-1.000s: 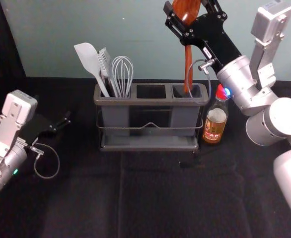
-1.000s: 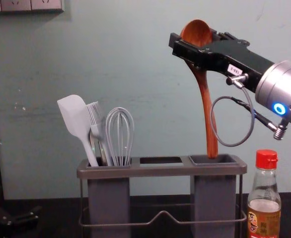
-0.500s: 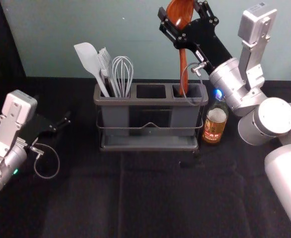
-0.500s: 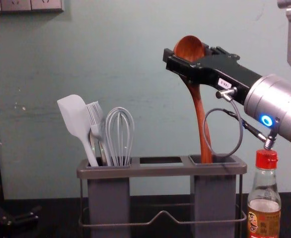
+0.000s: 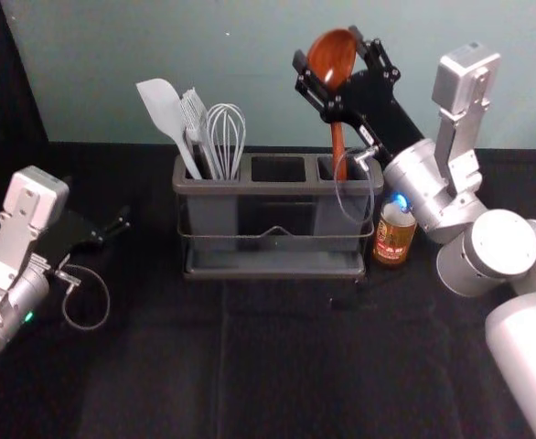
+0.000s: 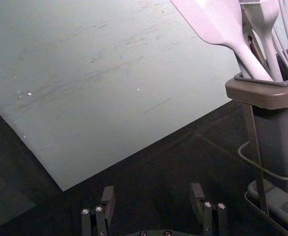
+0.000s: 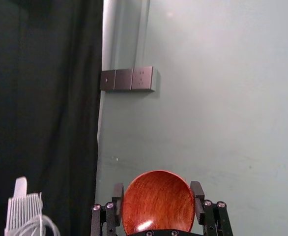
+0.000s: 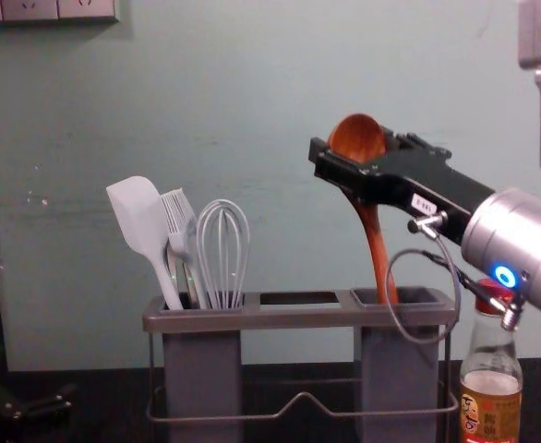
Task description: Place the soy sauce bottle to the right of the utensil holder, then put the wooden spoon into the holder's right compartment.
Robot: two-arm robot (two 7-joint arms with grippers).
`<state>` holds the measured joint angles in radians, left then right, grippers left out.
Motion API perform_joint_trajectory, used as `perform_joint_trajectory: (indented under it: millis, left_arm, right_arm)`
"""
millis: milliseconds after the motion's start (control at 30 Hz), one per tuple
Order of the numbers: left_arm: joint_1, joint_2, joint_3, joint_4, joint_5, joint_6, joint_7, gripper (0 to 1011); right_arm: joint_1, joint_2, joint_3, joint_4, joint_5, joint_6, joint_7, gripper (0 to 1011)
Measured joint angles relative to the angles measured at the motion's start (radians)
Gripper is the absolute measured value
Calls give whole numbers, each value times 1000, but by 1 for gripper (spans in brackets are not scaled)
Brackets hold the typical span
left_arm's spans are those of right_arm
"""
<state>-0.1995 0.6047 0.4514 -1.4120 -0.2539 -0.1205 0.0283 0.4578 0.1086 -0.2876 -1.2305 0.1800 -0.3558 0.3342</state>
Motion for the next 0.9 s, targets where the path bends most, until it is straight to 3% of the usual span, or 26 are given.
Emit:
perform_joint_trajectory:
  millis: [900]
  left_arm:
    - [0,0,0,0,0,0,0,1005]
  right_arm:
    - [-57,-5,9,20,4,7,-2,840]
